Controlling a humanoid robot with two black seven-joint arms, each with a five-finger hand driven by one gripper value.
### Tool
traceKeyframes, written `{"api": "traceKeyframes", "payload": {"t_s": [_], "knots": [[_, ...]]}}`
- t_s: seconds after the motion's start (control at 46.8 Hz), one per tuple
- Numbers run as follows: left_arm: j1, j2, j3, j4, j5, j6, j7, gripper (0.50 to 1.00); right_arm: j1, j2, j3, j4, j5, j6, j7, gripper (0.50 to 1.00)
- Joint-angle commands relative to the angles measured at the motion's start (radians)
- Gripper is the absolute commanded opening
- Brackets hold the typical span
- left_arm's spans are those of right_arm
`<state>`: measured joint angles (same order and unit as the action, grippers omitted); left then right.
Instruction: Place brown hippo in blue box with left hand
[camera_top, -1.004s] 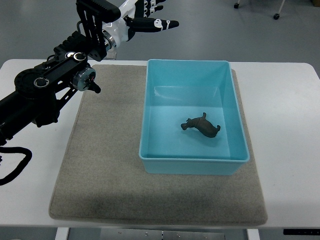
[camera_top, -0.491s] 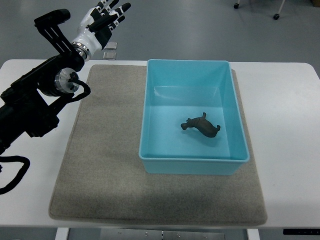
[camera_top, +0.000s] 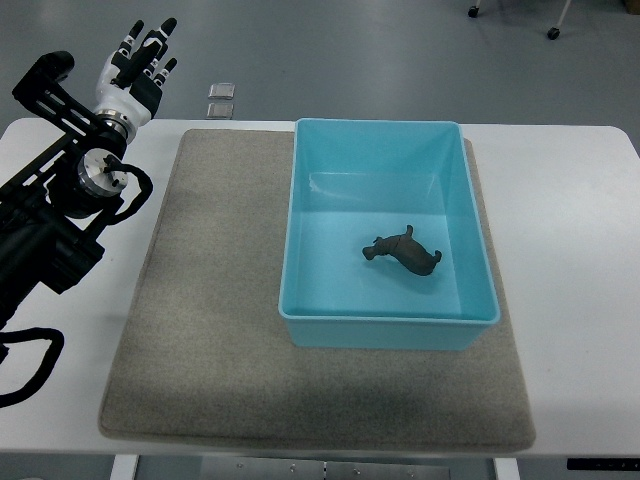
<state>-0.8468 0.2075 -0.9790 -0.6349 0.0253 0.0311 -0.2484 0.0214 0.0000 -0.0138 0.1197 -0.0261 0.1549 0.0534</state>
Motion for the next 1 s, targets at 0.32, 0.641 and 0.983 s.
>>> {"api": "traceKeyframes", "payload": {"t_s": [0.32,0.641,0.983], "knots": [[0.092,0.009,-0.015,-0.003,-0.007,-0.203,-0.011,0.996,0.0,0.0,0.0,0.0,0.0,0.0,0.0,0.936],[0.114,0.007,-0.049,-0.023,-0.007,-0.2,-0.014,0.996,-0.001,0.0,0.003,0.002,0.003,0.006,0.0,0.936],[0.118,0.0,-0.053,-0.025,-0.008,-0.192,-0.015,0.996,0.0,0.0,0.002,0.0,0.003,0.002,-0.001,0.936]]}}
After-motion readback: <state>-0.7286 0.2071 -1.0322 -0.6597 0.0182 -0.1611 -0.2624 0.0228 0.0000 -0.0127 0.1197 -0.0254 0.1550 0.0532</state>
